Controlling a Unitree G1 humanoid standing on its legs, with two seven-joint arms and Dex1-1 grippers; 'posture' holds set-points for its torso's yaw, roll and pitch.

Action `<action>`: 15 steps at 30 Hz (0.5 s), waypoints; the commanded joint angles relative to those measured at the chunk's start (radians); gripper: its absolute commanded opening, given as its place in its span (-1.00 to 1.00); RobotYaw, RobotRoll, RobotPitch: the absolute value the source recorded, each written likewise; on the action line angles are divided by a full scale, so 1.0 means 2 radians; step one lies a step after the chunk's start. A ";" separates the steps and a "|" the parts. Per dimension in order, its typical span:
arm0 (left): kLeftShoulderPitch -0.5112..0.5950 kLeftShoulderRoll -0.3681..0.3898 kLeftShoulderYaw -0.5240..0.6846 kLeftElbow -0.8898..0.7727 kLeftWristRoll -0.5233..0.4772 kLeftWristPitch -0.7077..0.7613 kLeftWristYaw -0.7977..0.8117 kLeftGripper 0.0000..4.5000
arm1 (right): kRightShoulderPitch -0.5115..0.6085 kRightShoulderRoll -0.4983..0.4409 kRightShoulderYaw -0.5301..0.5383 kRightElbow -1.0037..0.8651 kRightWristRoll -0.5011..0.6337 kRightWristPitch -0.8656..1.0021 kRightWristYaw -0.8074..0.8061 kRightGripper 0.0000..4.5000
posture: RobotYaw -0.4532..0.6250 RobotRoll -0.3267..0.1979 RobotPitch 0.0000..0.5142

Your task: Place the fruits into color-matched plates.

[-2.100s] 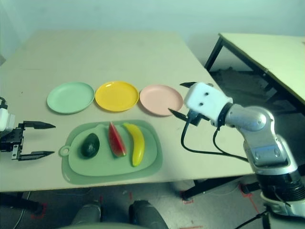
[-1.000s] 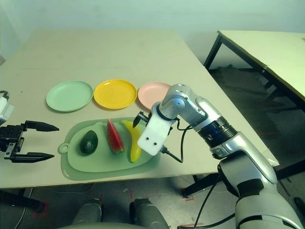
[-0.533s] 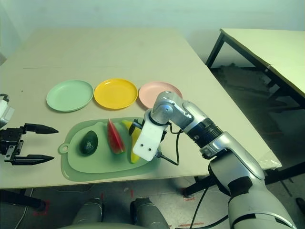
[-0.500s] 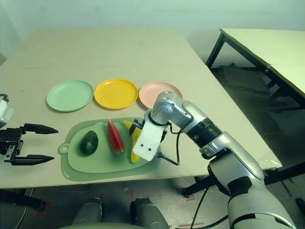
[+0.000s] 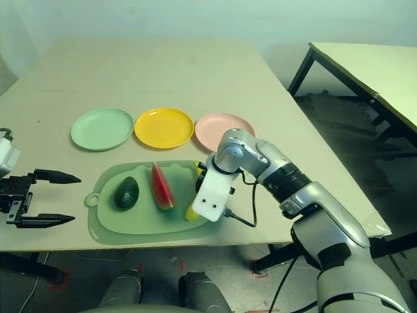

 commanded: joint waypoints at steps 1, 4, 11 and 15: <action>-0.015 -0.009 -0.012 0.005 -0.007 0.014 0.001 1.00 | -0.011 -0.009 -0.014 0.012 0.021 0.019 0.019 -0.25 | 0.03 0.25 -0.61; -0.027 -0.014 -0.008 -0.001 -0.022 0.039 0.007 1.00 | -0.049 -0.013 -0.025 0.039 0.035 0.020 0.028 -0.25 | 0.02 0.25 -0.62; -0.044 -0.017 -0.002 -0.002 -0.032 0.081 0.042 1.00 | -0.153 0.034 -0.045 0.176 0.028 0.026 -0.005 -0.25 | 0.01 0.25 -0.63; -0.046 -0.019 -0.009 -0.008 -0.027 0.100 0.069 1.00 | -0.197 0.109 -0.065 0.291 0.018 0.055 -0.084 -0.25 | 0.01 0.25 -0.62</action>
